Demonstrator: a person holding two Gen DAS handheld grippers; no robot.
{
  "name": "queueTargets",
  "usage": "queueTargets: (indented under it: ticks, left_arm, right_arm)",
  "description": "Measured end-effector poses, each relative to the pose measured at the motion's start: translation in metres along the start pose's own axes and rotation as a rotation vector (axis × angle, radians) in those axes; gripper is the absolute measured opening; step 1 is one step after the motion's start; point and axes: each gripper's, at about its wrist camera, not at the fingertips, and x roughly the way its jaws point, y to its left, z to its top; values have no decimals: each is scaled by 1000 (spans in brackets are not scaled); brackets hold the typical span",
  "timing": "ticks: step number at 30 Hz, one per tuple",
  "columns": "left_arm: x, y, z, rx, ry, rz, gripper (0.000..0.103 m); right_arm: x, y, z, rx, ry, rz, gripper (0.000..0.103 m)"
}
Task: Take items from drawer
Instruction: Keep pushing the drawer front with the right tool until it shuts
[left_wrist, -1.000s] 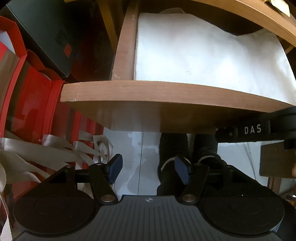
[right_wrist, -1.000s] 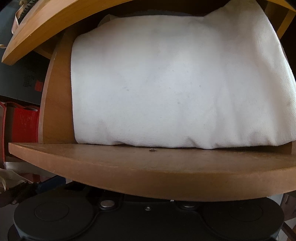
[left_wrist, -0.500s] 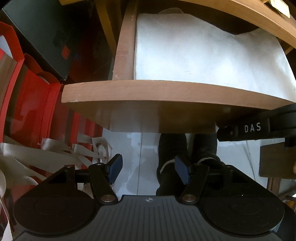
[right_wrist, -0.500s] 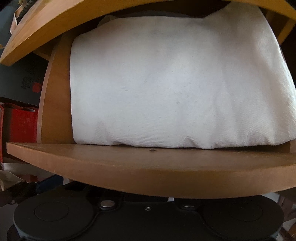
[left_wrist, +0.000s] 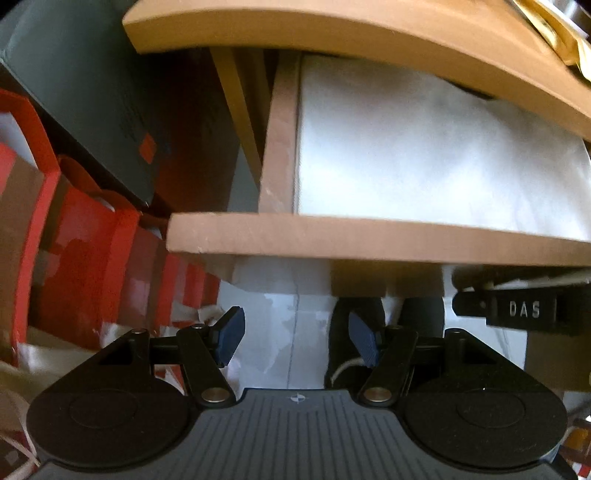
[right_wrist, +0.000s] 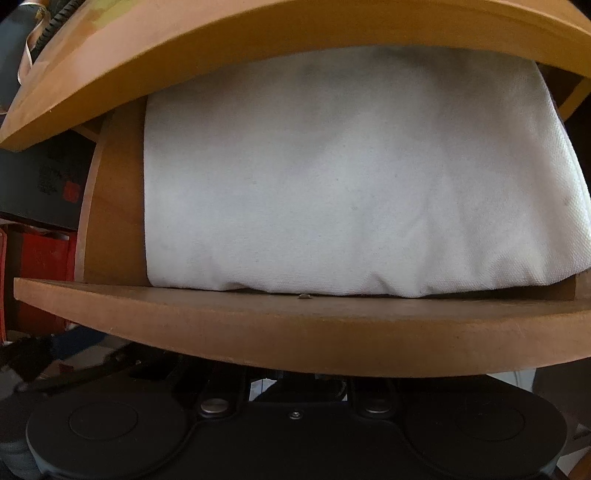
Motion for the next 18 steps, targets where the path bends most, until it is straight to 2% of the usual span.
queueTargets:
  ticks: [6, 18]
  left_arm:
    - [-3, 0, 14, 1, -27, 21, 66]
    - [-6, -7, 26, -5, -14, 26, 66]
  right_arm:
    - [-5, 0, 1, -4, -4, 3, 14]
    - [-4, 0, -6, -7, -9, -1, 14]
